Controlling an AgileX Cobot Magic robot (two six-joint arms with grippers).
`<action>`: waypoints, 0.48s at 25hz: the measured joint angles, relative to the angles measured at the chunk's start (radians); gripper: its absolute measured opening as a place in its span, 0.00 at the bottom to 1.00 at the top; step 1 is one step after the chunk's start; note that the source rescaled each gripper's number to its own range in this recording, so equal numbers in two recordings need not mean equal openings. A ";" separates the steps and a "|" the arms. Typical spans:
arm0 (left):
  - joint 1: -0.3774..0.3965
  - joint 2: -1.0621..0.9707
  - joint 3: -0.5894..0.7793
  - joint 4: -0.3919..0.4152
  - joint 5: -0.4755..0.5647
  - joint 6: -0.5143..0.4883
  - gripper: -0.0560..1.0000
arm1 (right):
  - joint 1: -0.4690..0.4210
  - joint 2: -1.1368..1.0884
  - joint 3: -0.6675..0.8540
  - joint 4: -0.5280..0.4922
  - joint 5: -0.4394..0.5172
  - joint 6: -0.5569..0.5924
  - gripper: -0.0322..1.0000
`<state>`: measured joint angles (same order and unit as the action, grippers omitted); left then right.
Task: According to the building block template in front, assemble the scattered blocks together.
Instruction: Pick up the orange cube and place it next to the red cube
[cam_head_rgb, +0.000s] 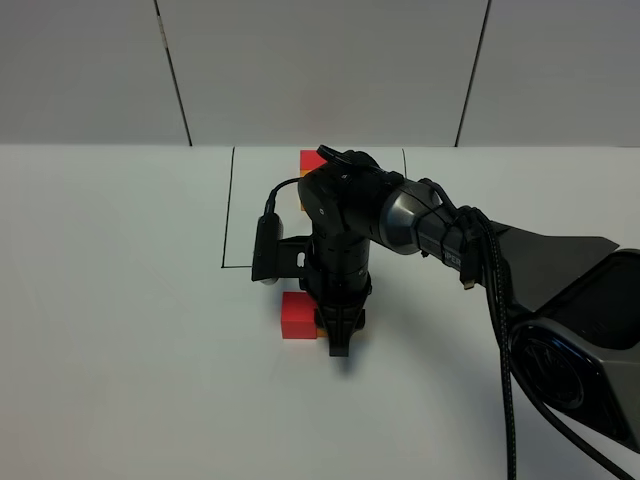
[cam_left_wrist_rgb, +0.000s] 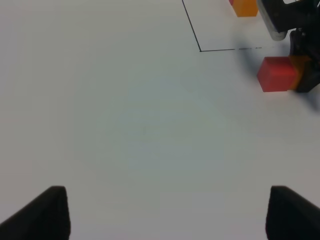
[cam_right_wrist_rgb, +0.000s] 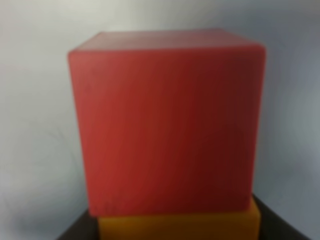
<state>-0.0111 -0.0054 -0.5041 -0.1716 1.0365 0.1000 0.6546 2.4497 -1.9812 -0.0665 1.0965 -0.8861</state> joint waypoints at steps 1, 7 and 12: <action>0.000 0.000 0.000 0.000 0.000 0.000 0.69 | 0.000 0.000 0.000 0.001 0.000 0.000 0.03; 0.000 0.000 0.000 0.000 0.000 0.000 0.69 | 0.000 -0.002 0.000 0.017 0.001 0.008 0.04; 0.000 0.000 0.000 0.000 0.000 0.000 0.69 | 0.002 -0.015 0.002 0.044 -0.005 0.044 0.46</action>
<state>-0.0111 -0.0054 -0.5041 -0.1716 1.0365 0.1000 0.6561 2.4343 -1.9795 -0.0222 1.0914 -0.8423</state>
